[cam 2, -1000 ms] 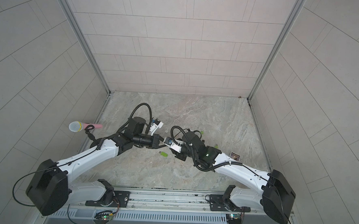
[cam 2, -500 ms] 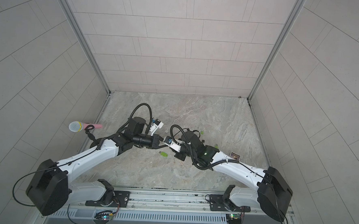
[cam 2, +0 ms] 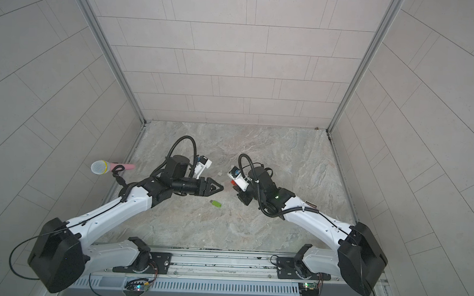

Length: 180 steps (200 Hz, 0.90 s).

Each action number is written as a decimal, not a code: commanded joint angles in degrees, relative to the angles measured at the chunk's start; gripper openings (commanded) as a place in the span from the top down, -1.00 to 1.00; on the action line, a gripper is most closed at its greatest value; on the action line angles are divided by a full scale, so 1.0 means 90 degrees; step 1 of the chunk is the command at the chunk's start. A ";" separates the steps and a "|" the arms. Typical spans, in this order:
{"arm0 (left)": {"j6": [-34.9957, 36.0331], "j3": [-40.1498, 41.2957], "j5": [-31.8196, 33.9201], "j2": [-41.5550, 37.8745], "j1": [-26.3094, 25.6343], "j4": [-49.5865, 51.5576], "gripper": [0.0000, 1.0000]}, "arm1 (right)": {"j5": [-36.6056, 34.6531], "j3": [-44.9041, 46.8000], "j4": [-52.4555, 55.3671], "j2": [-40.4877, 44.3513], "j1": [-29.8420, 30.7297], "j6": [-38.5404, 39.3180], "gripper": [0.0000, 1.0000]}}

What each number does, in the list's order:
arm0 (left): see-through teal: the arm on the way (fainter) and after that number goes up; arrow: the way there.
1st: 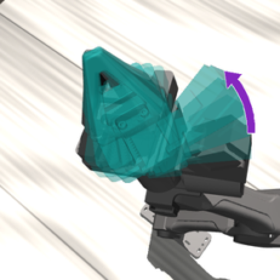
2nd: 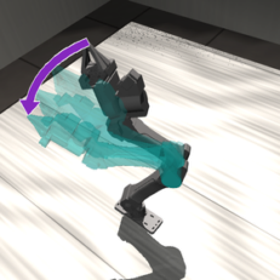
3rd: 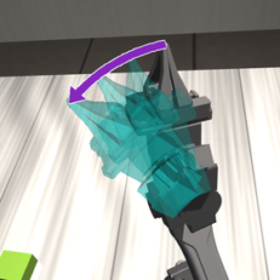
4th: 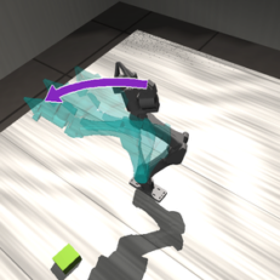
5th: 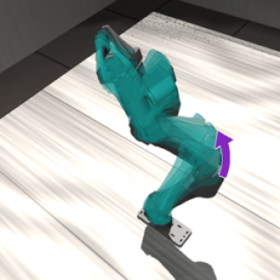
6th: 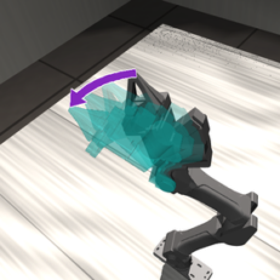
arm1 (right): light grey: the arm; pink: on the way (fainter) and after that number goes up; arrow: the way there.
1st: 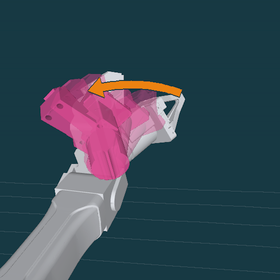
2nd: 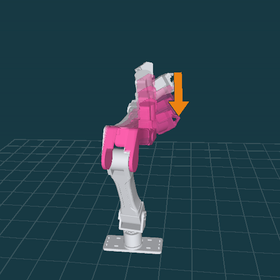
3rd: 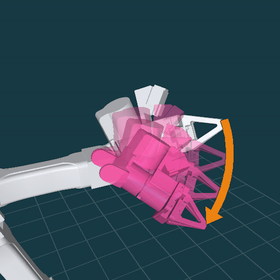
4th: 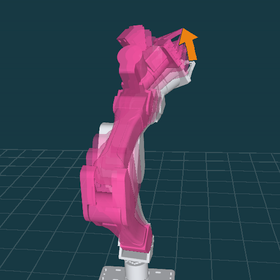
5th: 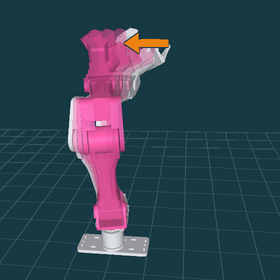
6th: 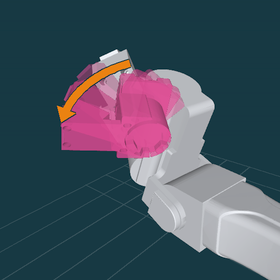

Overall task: Close the usb drive cover
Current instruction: Close the cover of the USB drive, then place the USB drive at the center of the board.

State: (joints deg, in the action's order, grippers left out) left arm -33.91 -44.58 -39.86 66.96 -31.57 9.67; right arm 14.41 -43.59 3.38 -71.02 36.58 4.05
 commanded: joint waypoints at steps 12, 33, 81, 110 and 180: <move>0.0451 0.0260 0.1427 -0.0730 0.0017 0.0186 -0.39 | 0.0162 -0.0327 0.0390 -0.0539 -0.0940 -0.1746 0.78; 0.0625 0.0492 0.2129 -0.1206 0.0024 0.0143 -0.47 | 0.0215 -0.0915 0.0887 -0.1239 -0.1510 -0.2166 0.78; 0.0829 0.1066 0.3568 -0.2226 0.0038 0.0069 -0.85 | 0.0067 -0.2946 0.2700 -0.3228 -0.2064 -0.2022 0.76; 0.0857 0.1314 0.3981 -0.2456 0.0041 0.0046 -0.98 | -0.0165 -0.4048 0.3511 -0.4325 -0.2101 -0.1805 0.75; 0.0908 0.1273 0.4313 -0.2322 0.0051 0.0233 -1.00 | -0.0751 -0.5238 0.3873 -0.5493 -0.2265 -0.1873 0.72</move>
State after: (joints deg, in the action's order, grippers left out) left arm -26.94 -32.97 -3.46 44.38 -31.51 11.18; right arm 10.59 -88.25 35.29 -118.98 17.15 -12.47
